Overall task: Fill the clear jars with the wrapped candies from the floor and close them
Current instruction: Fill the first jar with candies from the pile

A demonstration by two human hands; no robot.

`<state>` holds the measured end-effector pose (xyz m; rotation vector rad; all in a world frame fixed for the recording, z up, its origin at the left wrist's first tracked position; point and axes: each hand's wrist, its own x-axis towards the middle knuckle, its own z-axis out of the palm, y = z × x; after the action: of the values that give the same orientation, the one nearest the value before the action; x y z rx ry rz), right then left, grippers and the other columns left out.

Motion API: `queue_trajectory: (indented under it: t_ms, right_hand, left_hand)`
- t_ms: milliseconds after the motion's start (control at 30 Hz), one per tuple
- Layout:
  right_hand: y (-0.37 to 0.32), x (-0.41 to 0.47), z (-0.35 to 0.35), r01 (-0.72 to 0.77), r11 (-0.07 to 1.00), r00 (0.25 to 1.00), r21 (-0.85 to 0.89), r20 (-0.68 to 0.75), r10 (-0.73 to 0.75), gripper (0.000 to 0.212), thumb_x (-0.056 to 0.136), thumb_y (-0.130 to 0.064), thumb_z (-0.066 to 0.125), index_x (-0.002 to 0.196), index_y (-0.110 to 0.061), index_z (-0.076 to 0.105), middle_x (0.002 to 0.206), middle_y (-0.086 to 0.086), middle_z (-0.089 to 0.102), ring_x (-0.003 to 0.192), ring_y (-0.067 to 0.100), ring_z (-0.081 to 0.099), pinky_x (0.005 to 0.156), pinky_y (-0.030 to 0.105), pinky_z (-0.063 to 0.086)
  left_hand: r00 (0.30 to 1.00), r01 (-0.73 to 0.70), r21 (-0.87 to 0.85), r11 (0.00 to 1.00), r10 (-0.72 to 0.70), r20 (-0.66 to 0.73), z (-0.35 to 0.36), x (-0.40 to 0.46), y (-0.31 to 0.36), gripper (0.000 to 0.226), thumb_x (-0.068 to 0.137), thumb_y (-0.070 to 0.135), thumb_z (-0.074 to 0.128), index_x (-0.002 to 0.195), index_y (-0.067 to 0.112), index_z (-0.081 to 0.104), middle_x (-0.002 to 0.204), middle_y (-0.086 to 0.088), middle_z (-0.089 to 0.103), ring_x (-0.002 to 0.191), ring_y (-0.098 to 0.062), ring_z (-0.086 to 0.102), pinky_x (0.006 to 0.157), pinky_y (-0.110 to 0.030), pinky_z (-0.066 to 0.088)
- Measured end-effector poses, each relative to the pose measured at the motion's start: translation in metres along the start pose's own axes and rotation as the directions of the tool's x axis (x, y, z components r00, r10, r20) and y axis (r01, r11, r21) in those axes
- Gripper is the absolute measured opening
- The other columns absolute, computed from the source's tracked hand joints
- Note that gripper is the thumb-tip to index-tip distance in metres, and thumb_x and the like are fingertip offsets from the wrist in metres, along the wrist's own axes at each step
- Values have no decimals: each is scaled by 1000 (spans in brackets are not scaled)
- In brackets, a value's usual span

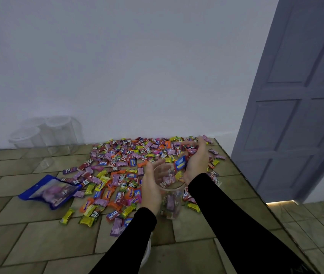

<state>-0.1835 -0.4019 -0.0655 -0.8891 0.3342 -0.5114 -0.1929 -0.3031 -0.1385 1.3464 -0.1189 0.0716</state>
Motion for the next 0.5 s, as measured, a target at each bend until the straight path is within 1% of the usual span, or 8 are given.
queue_trajectory:
  t_ms: [67,100,200,267,333,400,433,500]
  right_hand:
    - [2,-1,-1,-3,996,999,-86,33,6,64,102,-38,38,47,-25,69,61,3,56,45,14,40,47,27,34]
    - [4,-1,-2,3,990,999,-142,44,4,60,100,-43,40,50,-26,70,65,8,52,50,17,40,49,30,33]
    - [9,-1,-1,54,965,997,-255,66,-38,47,83,-59,48,59,-26,72,86,8,58,80,27,50,68,39,37]
    - [11,-1,0,65,959,997,-277,67,-48,47,70,-65,51,63,-24,73,93,6,59,91,27,50,79,46,36]
    - [9,-2,-1,85,957,994,-279,91,-62,40,76,-56,55,61,-23,72,87,2,61,88,24,53,84,50,38]
    - [7,-1,-3,132,958,983,-256,156,-94,35,90,-31,56,59,-21,70,75,-4,65,80,20,57,88,47,43]
    - [7,0,-4,154,960,975,-234,191,-110,34,92,-18,55,61,-20,70,73,-5,66,79,19,58,87,42,45]
    - [4,0,-4,194,955,956,-223,261,-133,28,90,-4,55,67,-14,68,76,-3,65,80,17,59,76,26,49]
  left_hand:
    - [991,130,-139,982,-131,6,2,-2,7,72,83,67,36,109,8,69,103,-11,73,100,-32,65,97,-56,47]
    - [989,142,-162,977,-145,-9,3,-3,10,80,77,71,35,108,6,70,103,-15,72,100,-33,66,98,-60,45]
    - [990,121,-164,979,-130,-45,5,-2,10,84,74,74,33,104,6,72,96,-18,73,92,-33,66,98,-58,46]
    - [991,107,-157,982,-118,-62,5,0,7,85,73,75,34,102,6,73,95,-18,73,92,-34,66,97,-56,47]
    - [993,102,-153,983,-111,-51,5,1,5,80,74,75,33,98,11,75,95,-17,73,92,-34,66,96,-54,48]
    - [996,75,-132,988,-80,-37,4,3,0,76,76,75,32,94,16,77,96,-16,73,90,-32,66,94,-52,48]
    - [997,67,-130,989,-72,-34,3,3,-1,74,77,74,32,93,18,77,95,-15,73,88,-31,66,91,-49,49]
    - [997,63,-136,989,-68,-32,2,4,-2,73,78,73,32,92,18,77,95,-14,74,84,-29,66,86,-44,47]
